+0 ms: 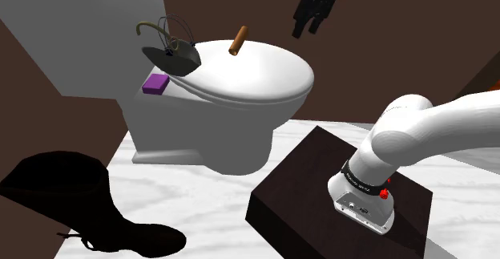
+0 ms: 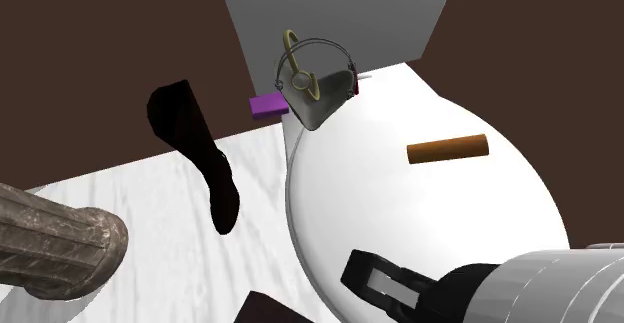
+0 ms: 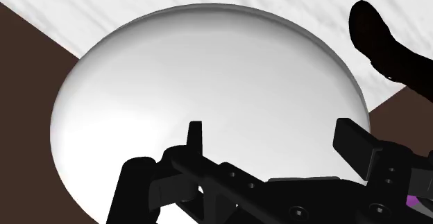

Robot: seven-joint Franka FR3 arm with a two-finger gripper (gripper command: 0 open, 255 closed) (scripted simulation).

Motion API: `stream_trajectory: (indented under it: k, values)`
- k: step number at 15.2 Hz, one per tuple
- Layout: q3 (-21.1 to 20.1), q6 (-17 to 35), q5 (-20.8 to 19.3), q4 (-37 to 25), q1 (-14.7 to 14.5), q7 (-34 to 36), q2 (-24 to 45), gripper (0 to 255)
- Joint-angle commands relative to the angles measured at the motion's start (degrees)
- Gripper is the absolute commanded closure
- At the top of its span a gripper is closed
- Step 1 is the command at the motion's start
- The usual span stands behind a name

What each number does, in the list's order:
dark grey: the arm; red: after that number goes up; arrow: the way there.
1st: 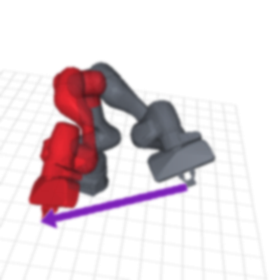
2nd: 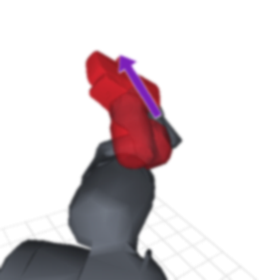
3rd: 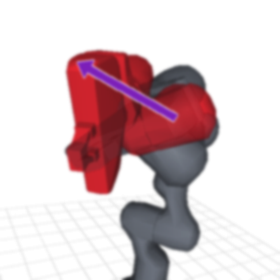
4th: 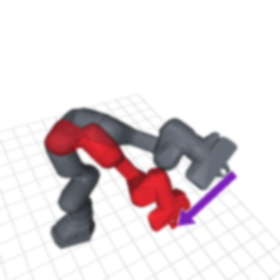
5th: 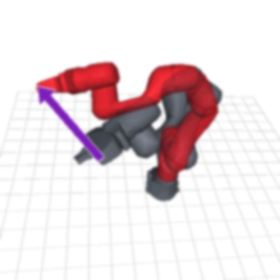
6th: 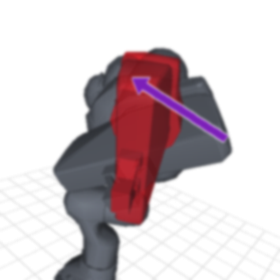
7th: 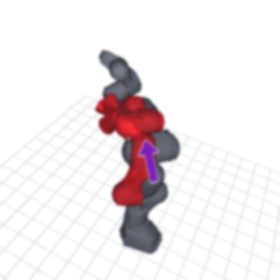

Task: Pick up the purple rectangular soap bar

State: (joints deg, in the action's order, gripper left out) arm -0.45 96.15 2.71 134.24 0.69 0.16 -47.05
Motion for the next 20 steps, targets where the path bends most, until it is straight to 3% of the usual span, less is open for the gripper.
stream_trajectory:
  k: [1,12,20]
  values:
    - [0.0,0.0,0.0,0.0,0.0,0.0,0.0,0]
    - [-16.1,6.72,6.07,-5.7,0.82,24.56,13.83,0]
    - [-26.8,10.36,3.93,-16.88,3.08,43.34,30.18,0]
